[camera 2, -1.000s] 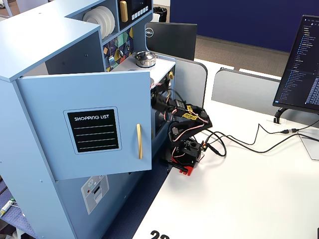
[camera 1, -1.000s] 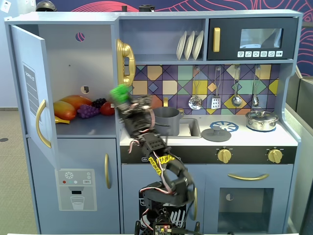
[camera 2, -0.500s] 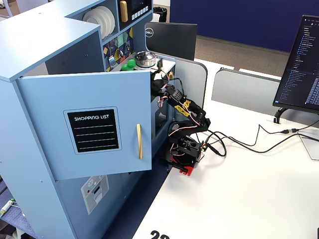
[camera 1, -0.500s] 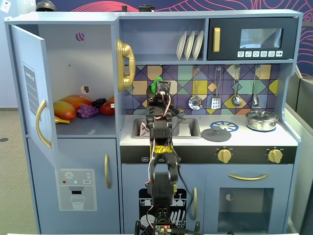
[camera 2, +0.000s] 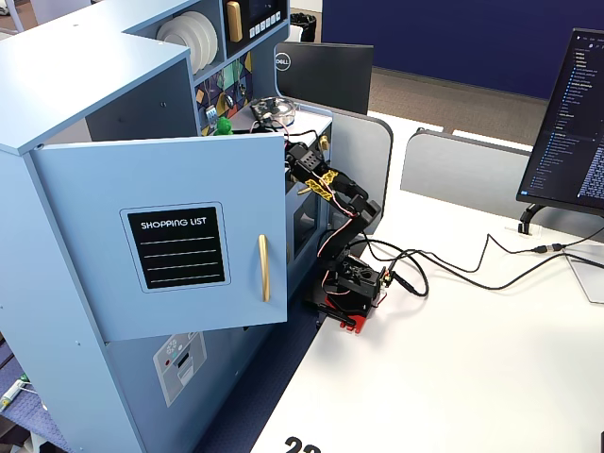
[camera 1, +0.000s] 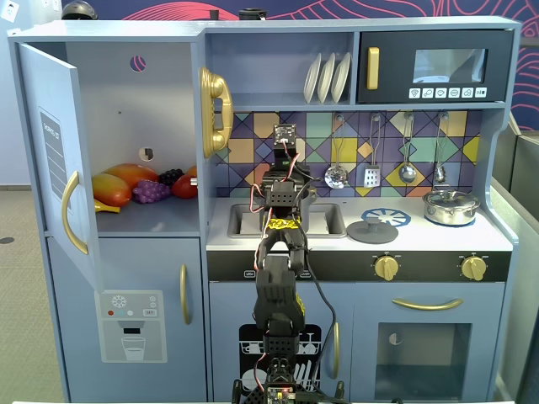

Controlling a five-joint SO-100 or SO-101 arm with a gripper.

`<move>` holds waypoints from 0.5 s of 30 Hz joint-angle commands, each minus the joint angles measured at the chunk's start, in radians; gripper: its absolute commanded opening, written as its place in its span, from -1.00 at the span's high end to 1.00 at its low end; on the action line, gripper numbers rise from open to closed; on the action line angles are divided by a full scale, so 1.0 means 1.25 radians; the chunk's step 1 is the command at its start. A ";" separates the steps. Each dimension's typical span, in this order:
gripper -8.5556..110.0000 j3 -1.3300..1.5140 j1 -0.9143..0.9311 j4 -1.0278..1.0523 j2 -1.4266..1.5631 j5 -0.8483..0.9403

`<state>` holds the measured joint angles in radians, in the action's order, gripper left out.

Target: Pick up the green pineapple from the left cabinet and place it in the gray recipient

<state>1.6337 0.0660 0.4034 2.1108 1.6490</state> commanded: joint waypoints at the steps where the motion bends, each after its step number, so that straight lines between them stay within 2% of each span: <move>1: 0.60 -0.077 -0.010 0.006 -0.031 -0.017; 4: 0.37 -0.093 -0.011 0.011 -0.047 -0.060; 7: 0.24 -0.103 -0.016 0.011 -0.049 -0.090; 11: 0.28 -0.125 -0.013 0.037 -0.037 -0.080; 15: 0.34 -0.117 -0.011 0.157 0.064 -0.113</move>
<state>1.5432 0.0644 0.5001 2.0724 1.5509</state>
